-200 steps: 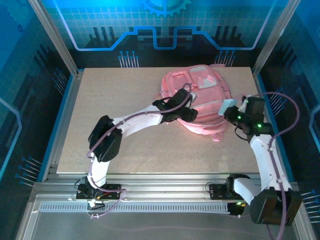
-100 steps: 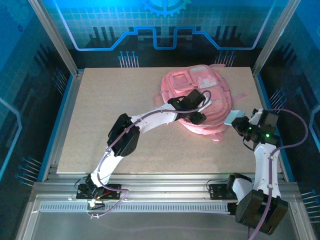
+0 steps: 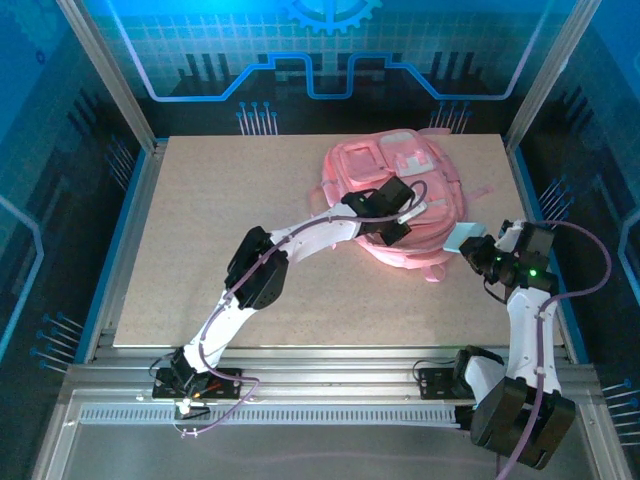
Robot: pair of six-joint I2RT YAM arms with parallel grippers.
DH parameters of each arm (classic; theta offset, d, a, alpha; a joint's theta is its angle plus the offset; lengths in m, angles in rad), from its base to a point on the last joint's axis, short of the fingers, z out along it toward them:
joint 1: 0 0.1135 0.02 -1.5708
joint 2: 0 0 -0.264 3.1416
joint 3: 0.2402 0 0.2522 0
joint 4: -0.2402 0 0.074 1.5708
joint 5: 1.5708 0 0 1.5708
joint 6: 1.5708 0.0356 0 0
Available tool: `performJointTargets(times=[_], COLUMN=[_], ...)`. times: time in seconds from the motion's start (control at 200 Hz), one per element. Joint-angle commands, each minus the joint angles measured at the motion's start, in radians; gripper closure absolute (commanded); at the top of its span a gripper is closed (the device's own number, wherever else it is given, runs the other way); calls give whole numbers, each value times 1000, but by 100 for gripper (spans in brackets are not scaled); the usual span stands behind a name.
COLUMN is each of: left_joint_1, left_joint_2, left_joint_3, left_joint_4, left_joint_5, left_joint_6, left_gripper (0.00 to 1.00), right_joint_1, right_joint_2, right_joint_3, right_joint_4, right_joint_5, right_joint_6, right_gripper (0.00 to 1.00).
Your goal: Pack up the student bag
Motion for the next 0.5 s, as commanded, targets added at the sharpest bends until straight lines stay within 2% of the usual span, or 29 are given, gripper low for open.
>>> performJointTargets(times=[0.0, 0.125, 0.3, 0.495], left_joint_1=[24, 55, 126, 143], left_joint_2=[-32, -67, -111, -150], left_joint_3=[35, 54, 61, 57], left_joint_4=[-16, -30, -15, 35], left_joint_5=[27, 97, 216, 259], left_joint_6=[-56, -161, -343, -380], left_gripper=[100, 100, 100, 100], right_joint_1=[-13, 15, 120, 234], right_joint_2=[1, 16, 71, 142], right_joint_3=[-1, -5, -4, -7], right_joint_4=[56, 113, 215, 341], right_joint_5=[-37, -50, -29, 12], right_joint_6=[33, 81, 173, 275], right_gripper=[100, 100, 100, 100])
